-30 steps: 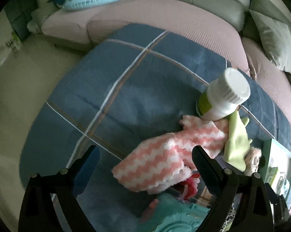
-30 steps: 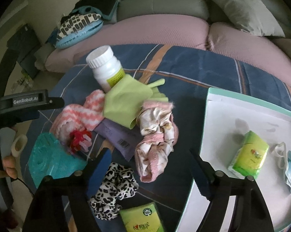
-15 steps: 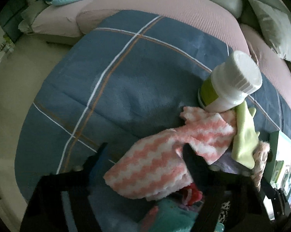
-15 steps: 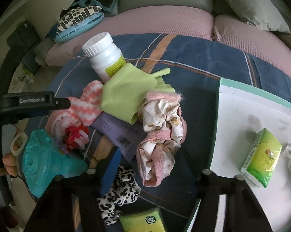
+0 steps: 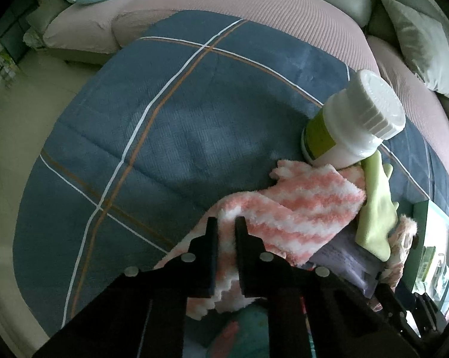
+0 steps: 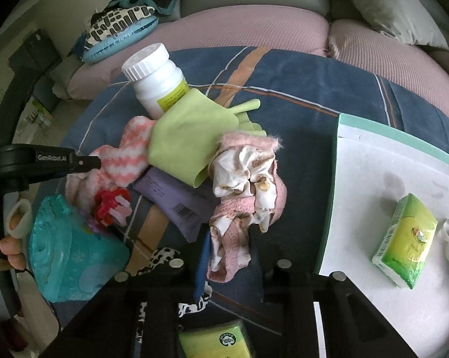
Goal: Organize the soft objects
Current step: 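Close the left tool on the towel while the right tool grasps the floral scrunchie, then lift and carry the towel and floral scrunchie over the tray with both tools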
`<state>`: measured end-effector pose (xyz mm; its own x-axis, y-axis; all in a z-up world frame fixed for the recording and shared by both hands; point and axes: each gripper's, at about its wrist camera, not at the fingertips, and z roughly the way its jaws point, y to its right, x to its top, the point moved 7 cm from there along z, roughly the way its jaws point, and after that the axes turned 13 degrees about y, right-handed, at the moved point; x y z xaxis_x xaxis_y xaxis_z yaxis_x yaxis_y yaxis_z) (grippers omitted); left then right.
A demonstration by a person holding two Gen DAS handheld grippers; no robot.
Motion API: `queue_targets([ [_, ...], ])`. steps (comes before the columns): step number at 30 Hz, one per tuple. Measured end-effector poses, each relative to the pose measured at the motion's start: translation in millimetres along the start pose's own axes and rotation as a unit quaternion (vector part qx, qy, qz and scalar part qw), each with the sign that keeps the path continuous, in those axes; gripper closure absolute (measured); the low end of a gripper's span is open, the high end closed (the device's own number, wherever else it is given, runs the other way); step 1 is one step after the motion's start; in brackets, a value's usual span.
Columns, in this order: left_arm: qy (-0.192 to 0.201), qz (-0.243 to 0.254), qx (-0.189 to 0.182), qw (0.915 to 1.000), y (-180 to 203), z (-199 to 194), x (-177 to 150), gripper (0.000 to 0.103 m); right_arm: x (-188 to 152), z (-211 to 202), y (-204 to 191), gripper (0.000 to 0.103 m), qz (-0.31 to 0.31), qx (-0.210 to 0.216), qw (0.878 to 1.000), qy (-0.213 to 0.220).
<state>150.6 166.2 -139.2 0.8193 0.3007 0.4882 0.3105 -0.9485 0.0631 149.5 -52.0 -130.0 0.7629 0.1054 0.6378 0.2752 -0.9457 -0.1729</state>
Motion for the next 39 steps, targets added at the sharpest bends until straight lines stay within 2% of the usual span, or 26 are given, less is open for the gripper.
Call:
queue_targets([
  [4, 0.014, -0.01, -0.005, 0.9998, 0, -9, 5, 0.094, 2, -1, 0, 0.084, 0.004, 0.004, 1.0, 0.003],
  [21, 0.045, -0.009, -0.007, 0.9989, 8, -31, 15, 0.096, 9, -16, 2, 0.085, 0.017, 0.012, 1.0, 0.021],
  [25, 0.069, -0.036, -0.039, 0.9962, 9, -48, 24, 0.096, 17, -28, 3, 0.086, 0.021, 0.014, 0.999, 0.04],
  [30, 0.1, -0.038, -0.062, 0.9923, 18, -70, 33, 0.096, 28, -46, 4, 0.088, 0.026, 0.021, 0.997, 0.068],
  [39, 0.139, -0.04, -0.08, 0.9862, 23, -96, 46, 0.097, 37, -64, 4, 0.088, 0.032, 0.025, 0.995, 0.093],
])
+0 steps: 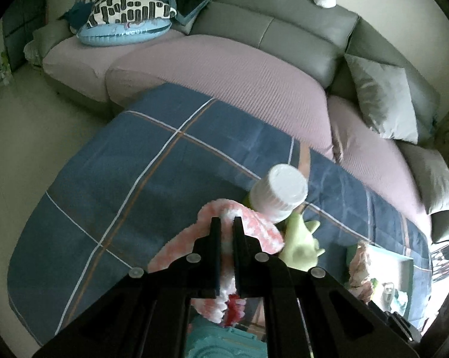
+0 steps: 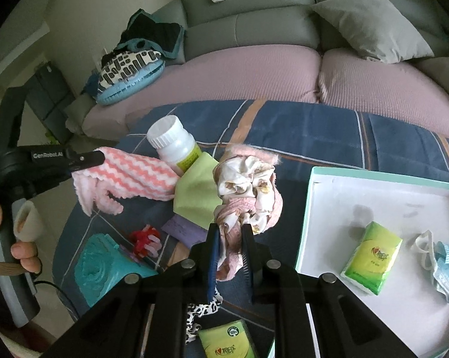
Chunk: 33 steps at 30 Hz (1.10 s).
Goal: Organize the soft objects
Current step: 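Lift and carry the towel and floral scrunchie over the tray with both tools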
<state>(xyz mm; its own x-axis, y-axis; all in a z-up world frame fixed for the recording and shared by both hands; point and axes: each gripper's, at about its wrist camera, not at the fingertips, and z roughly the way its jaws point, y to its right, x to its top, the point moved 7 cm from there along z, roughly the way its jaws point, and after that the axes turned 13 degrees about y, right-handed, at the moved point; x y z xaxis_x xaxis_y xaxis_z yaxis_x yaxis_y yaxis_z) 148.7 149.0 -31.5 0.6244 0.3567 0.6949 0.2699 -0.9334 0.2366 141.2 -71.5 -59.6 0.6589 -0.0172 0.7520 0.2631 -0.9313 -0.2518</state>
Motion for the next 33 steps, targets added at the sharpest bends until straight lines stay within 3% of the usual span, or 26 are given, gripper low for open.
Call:
queue_targets([
  [8, 0.061, 0.015, -0.021, 0.9978, 19, -42, 25, 0.097, 20, -27, 3, 0.088, 0.01, -0.001, 0.999, 0.045],
  [18, 0.14, 0.047, -0.069, 0.9866, 62, -102, 48, 0.097, 48, -90, 31, 0.088, 0.026, -0.032, 0.992, 0.118],
  [24, 0.157, 0.084, -0.105, 0.9784, 104, -121, 46, 0.097, 54, -131, 77, 0.088, 0.047, -0.085, 0.984, 0.148],
  [33, 0.142, 0.142, -0.153, 0.9675, 178, -123, 25, 0.097, 49, -182, 149, 0.088, 0.091, -0.164, 0.968, 0.169],
])
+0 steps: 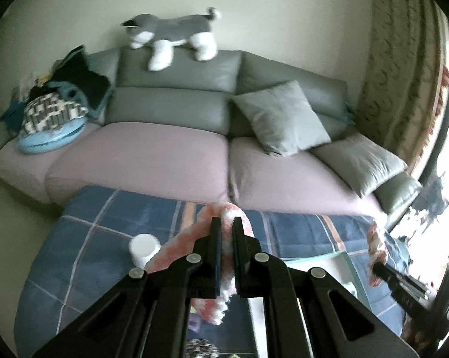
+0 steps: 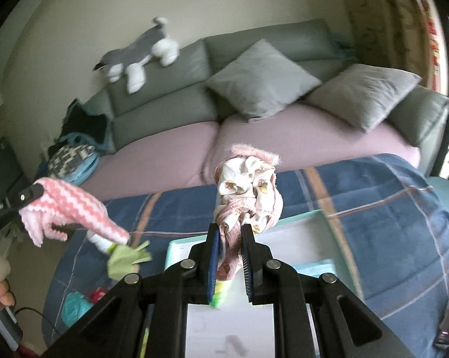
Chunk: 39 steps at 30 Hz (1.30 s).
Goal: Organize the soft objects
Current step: 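Lift and carry the towel and floral scrunchie over the tray with both tools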
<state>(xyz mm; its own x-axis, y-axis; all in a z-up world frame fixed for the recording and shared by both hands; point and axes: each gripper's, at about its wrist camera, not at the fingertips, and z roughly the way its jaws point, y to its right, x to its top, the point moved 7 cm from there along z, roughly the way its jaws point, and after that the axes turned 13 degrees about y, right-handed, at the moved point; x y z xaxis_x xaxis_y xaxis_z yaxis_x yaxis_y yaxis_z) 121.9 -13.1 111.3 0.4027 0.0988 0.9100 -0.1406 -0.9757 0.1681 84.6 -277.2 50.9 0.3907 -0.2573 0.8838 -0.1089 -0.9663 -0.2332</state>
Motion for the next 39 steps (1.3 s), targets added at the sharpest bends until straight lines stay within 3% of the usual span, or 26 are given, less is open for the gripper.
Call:
queue_targets([
  [6, -0.024, 0.037, -0.036, 0.9984, 54, 23, -14, 0.097, 6, -6, 39, 0.088, 0.016, -0.041, 0.999, 0.003],
  [12, -0.053, 0.069, -0.091, 0.992, 117, 44, -38, 0.097, 6, -6, 63, 0.088, 0.03, -0.055, 0.998, -0.003],
  [21, -0.081, 0.115, -0.131, 0.9814, 185, 75, -82, 0.096, -14, 32, 85, 0.088, 0.043, -0.065, 0.996, -0.043],
  [27, -0.124, 0.115, -0.134, 0.9765, 195, 109, -122, 0.096, -44, 75, 95, 0.087, 0.051, -0.056, 0.993, -0.088],
  [35, -0.168, 0.11, -0.11, 0.9733, 182, 136, -157, 0.096, -71, 103, 98, 0.087, 0.049, -0.056, 0.989, -0.126],
  [39, -0.199, 0.122, -0.102, 0.967, 179, 146, -176, 0.096, -86, 111, 103, 0.087, 0.05, -0.063, 0.985, -0.152],
])
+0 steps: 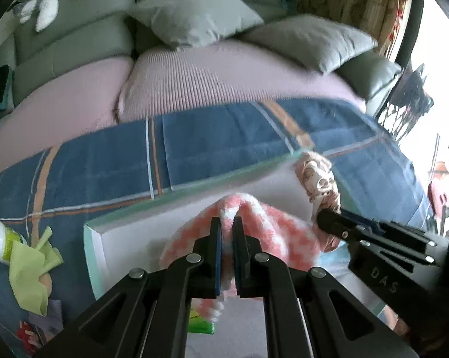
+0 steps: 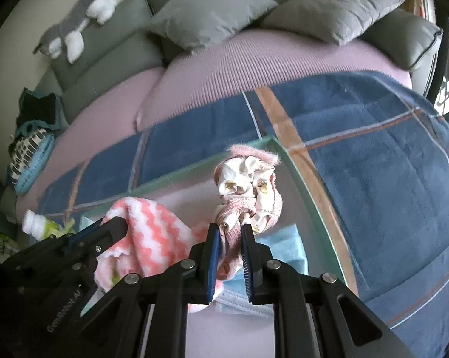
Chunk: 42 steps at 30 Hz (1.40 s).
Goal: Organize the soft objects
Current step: 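Lift and carry the towel and floral scrunchie over the tray with both tools, then open both tools to release the towel and scrunchie into the tray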
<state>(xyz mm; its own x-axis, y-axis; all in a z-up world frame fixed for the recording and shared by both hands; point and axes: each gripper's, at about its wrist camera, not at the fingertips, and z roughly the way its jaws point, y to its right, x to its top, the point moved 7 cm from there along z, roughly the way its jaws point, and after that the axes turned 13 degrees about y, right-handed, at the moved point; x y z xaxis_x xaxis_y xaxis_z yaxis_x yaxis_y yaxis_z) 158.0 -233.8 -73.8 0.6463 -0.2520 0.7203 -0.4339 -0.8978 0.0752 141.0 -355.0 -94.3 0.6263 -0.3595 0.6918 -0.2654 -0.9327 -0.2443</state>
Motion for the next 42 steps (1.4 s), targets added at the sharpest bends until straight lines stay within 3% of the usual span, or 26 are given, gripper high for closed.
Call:
queue_targets([
  [6, -0.04, 0.005, 0.014, 0.9991, -2, 17, -20, 0.096, -10, 7, 5, 0.087, -0.003, -0.01, 1.0, -0.027],
  [17, -0.052, 0.008, 0.015, 0.9985, -2, 15, -24, 0.094, -10, 4, 0, 0.084, -0.015, -0.02, 0.999, -0.038],
  [21, -0.05, -0.011, 0.01, 0.9987, -6, 6, -18, 0.067, -6, -1, -2, 0.084, -0.02, -0.025, 0.999, -0.032],
  [29, -0.033, -0.024, 0.014, 0.999, -14, -15, -5, 0.055, -1, -7, -7, 0.082, -0.029, -0.033, 0.999, -0.026],
  [31, -0.032, -0.03, 0.014, 0.9989, -16, -18, -2, 0.052, 1, -9, -8, 0.077, -0.03, -0.034, 0.999, -0.022],
  [38, -0.028, -0.043, 0.025, 0.9984, -24, -19, 0, 0.034, 5, -10, -7, 0.073, -0.036, -0.041, 0.998, -0.024],
  [39, -0.026, -0.048, 0.025, 0.9982, -26, -18, 0, 0.03, 5, -10, -7, 0.072, -0.037, -0.043, 0.998, -0.025],
  [41, -0.021, -0.061, 0.031, 0.9975, -32, -17, 0, 0.015, 6, -11, -7, 0.051, -0.04, -0.05, 0.998, -0.023],
  [42, -0.019, -0.066, 0.035, 0.997, -35, -17, 0, 0.013, 7, -11, -6, 0.034, -0.041, -0.054, 0.998, -0.02],
])
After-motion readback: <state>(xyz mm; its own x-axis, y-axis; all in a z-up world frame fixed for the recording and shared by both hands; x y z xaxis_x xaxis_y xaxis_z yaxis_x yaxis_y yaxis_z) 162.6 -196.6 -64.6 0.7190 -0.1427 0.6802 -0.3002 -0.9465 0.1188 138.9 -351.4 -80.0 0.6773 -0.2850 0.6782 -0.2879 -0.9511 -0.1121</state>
